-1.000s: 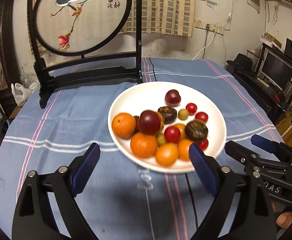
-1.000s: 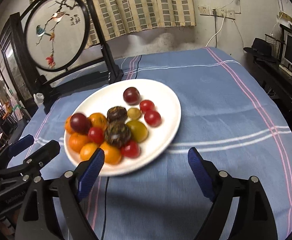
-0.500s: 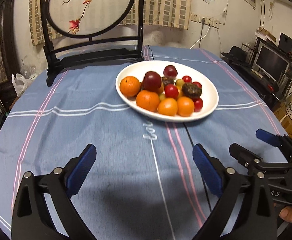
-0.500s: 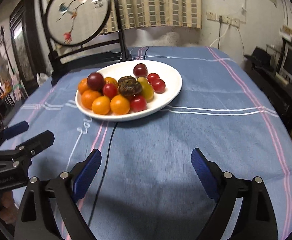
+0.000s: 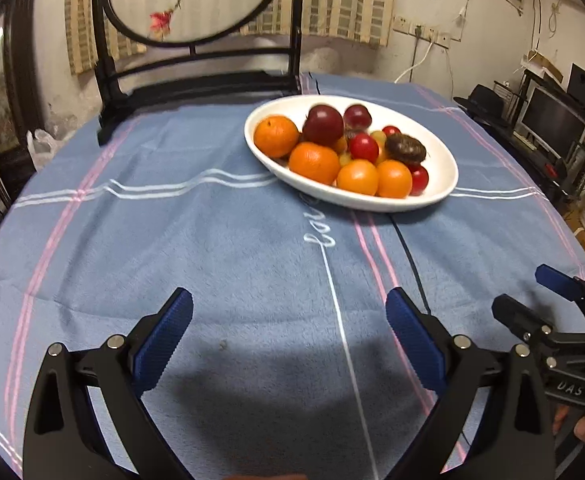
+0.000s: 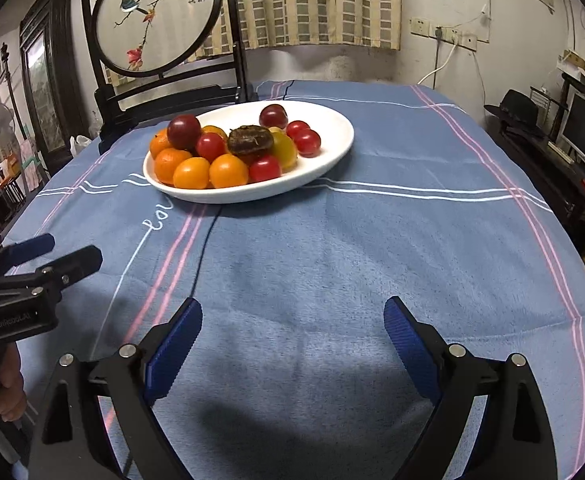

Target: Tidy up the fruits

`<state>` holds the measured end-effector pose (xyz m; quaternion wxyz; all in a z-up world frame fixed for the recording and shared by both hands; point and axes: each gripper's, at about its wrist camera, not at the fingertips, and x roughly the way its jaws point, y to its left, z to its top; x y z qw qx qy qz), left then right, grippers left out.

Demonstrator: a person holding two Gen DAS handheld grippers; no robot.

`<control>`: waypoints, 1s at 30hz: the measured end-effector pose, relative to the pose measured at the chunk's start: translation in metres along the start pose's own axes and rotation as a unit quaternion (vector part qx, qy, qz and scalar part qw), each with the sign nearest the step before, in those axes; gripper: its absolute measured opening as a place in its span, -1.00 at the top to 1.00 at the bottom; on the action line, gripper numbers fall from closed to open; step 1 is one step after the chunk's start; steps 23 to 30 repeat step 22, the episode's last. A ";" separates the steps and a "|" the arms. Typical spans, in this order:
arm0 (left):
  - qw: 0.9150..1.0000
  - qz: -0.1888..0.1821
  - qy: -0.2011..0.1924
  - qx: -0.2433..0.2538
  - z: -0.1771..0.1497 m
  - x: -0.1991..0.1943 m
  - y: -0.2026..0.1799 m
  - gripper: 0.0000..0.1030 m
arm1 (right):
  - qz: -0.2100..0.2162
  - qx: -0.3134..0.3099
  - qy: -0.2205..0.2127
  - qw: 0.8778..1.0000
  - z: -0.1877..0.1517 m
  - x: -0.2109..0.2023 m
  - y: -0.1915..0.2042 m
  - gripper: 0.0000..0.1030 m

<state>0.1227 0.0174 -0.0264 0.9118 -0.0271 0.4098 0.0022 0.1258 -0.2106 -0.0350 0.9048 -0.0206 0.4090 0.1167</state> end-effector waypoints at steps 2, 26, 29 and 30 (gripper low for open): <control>1.000 -0.004 0.004 0.000 -0.001 0.002 0.000 -0.85 | -0.003 0.002 0.002 1.000 0.000 0.001 -0.001 -0.81; 1.000 0.007 0.018 0.007 -0.006 0.007 -0.001 -0.85 | -0.020 -0.008 0.013 1.000 -0.002 0.006 -0.001 -0.81; 1.000 0.007 0.018 0.007 -0.006 0.007 -0.001 -0.85 | -0.020 -0.008 0.013 1.000 -0.002 0.006 -0.001 -0.81; 1.000 0.007 0.018 0.007 -0.006 0.007 -0.001 -0.85 | -0.020 -0.008 0.013 1.000 -0.002 0.006 -0.001 -0.81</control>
